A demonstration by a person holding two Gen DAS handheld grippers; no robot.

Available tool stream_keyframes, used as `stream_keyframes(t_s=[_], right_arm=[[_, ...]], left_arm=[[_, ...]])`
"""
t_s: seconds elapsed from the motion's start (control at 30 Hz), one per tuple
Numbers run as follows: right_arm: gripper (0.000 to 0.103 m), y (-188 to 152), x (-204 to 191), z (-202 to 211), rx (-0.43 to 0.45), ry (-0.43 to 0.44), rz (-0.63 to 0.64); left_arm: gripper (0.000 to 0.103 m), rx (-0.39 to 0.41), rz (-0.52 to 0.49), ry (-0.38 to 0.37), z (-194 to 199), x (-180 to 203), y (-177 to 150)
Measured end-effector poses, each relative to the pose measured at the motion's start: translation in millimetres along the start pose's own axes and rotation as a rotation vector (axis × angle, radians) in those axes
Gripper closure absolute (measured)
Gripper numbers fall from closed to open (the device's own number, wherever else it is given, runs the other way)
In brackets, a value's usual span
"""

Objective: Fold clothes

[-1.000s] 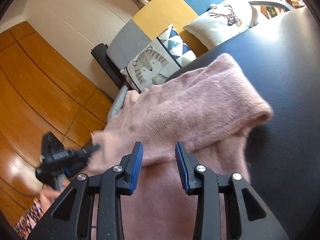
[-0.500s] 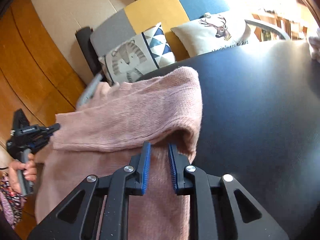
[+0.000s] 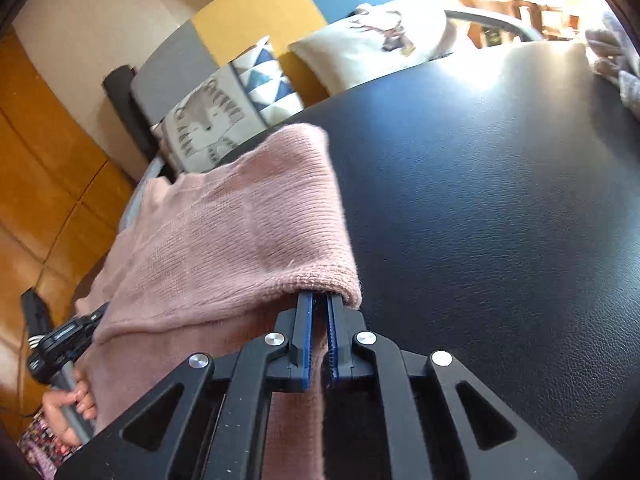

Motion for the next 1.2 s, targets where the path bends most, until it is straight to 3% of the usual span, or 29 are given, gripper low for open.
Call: stream_keyframes(t_s=[0.07, 0.13, 0.23, 0.33, 0.53, 0.63, 0.77, 0.93, 1.03, 1.2], right_arm=[[0.096, 2, -15, 14, 0.003, 0.039, 0.049], [0.096, 14, -33, 31, 0.063, 0.075, 0.127], [0.096, 43, -47, 28, 0.101, 0.051, 0.21], [0.096, 72, -44, -10, 0.041, -0.029, 0.271], [0.096, 94, -25, -66, -0.074, -0.131, 0.315], [0.101, 90, 2, -82, -0.144, -0.252, 0.305], [0.1, 96, 11, -75, -0.072, -0.214, 0.258], [0.096, 89, -19, -28, 0.04, -0.089, 0.266], [0.096, 64, -31, -17, -0.023, -0.069, 0.333], [0.096, 29, -15, -16, -0.103, -0.134, 0.37]], left_arm=[[0.095, 0.0, 0.026, -0.027, 0, -3, 0], [0.095, 0.003, 0.039, -0.038, 0, -4, 0], [0.095, 0.008, 0.036, -0.035, -1, -2, 1], [0.095, 0.011, 0.042, -0.045, -1, -3, 1], [0.095, 0.021, 0.034, -0.037, -3, -3, 1], [0.095, 0.018, 0.047, -0.054, -4, -5, 1], [0.095, 0.014, 0.062, -0.075, -5, -7, 1], [0.095, 0.014, 0.072, -0.086, -6, -9, 1], [0.095, 0.014, 0.074, -0.085, -5, -8, 1], [0.095, 0.012, 0.073, -0.084, -6, -8, 2]])
Point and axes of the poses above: each gripper's, at about its wrist camera, not at the fingertips, and z roughly against the way its jaws point, x to its right, y to its top, the point moved 9 cm from there along -z, roughly the way its jaws point, and after that the axes turned 15 degrees about y, right-handed, at the moved point
